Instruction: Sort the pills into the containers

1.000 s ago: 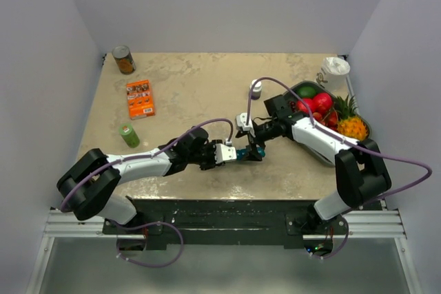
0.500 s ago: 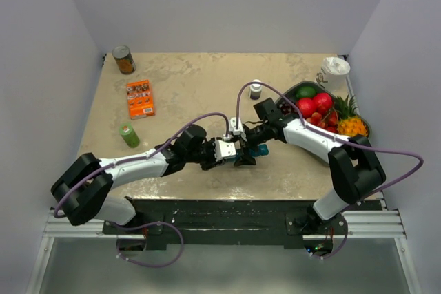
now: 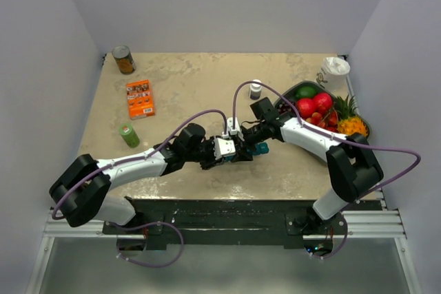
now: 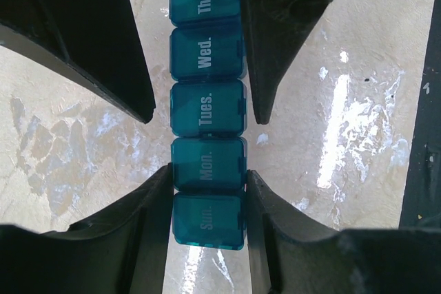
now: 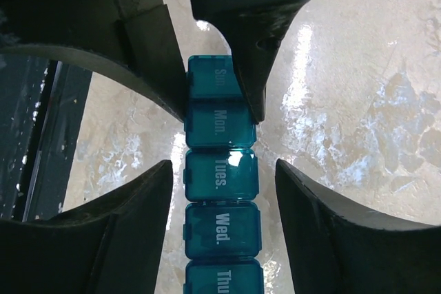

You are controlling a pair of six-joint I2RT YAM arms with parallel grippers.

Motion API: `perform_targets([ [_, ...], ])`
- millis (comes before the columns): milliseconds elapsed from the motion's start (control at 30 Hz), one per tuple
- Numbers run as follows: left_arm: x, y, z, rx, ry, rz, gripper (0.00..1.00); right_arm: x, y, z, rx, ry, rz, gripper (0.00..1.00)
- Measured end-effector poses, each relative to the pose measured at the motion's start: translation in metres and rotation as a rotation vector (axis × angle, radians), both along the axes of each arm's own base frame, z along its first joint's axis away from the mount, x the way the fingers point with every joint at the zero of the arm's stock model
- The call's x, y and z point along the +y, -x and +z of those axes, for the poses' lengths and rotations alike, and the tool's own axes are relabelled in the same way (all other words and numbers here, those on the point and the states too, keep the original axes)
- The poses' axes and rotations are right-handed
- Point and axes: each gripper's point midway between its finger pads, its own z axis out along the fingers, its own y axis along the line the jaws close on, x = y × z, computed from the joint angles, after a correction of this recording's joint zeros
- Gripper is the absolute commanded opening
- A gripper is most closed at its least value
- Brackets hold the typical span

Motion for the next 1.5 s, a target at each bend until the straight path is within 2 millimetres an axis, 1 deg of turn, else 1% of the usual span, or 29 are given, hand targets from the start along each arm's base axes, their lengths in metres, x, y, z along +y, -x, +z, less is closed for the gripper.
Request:
perform_targets([
  [67,0.001,0.0,0.0,0.003,-0.001,0.002,0.0,0.0,0.001,-0.002,0.008,0.005,0.0,0.65],
  [200,0.002,0.0,0.002,0.005,0.001,0.006,0.0,0.0,0.003,-0.004,0.019,0.011,0.004,0.61],
  [300,0.002,0.0,0.003,0.011,0.008,0.007,0.0,0.001,0.002,-0.003,0.016,0.01,0.007,0.52],
  [333,0.002,0.001,0.004,0.015,0.011,0.008,0.0,0.001,0.002,-0.002,0.015,0.009,0.007,0.44],
  [400,0.002,0.001,0.005,0.015,0.014,0.009,0.0,0.002,0.003,-0.001,0.021,0.01,0.008,0.37],
  [433,0.002,0.001,0.005,0.017,0.016,0.01,0.0,0.002,0.003,0.0,0.025,0.012,0.008,0.32],
  [500,0.002,0.001,0.006,0.018,0.018,0.01,0.0,0.002,0.004,0.0,0.027,0.014,0.008,0.26],
  [533,0.002,0.001,0.006,0.018,0.019,0.011,0.0,0.002,0.004,0.0,0.027,0.014,0.008,0.22],
  [633,0.003,0.001,0.007,0.018,0.021,0.013,0.0,0.003,0.003,0.002,0.03,0.013,0.005,0.18],
  [767,0.006,-0.001,0.009,0.009,0.017,0.026,0.0,0.007,0.0,0.004,0.06,0.01,-0.008,0.17],
  [1000,0.016,-0.002,0.005,-0.017,-0.022,0.036,0.0,0.017,0.0,0.003,0.2,-0.01,-0.043,0.17],
  [1033,0.017,-0.002,0.005,-0.021,-0.026,0.036,0.0,0.017,0.0,0.003,0.222,-0.014,-0.049,0.18],
  [1067,0.017,-0.002,0.004,-0.027,-0.031,0.032,0.0,0.018,0.0,0.002,0.242,-0.017,-0.056,0.22],
  [1100,0.018,-0.002,0.004,-0.032,-0.034,0.031,0.0,0.018,-0.001,0.003,0.257,-0.02,-0.063,0.3],
  [1167,0.017,-0.003,0.004,-0.043,-0.037,0.026,0.0,0.017,-0.003,0.004,0.286,-0.027,-0.087,0.38],
  [1200,0.017,-0.003,0.005,-0.049,-0.038,0.022,0.0,0.017,-0.004,0.006,0.3,-0.031,-0.101,0.46],
  [1300,0.016,-0.006,0.008,-0.073,-0.034,0.018,0.0,0.016,-0.011,0.01,0.333,-0.043,-0.143,0.5],
  [1500,0.018,-0.01,0.009,-0.086,-0.036,0.03,0.0,0.013,-0.023,0.014,0.367,-0.057,-0.233,0.49],
])
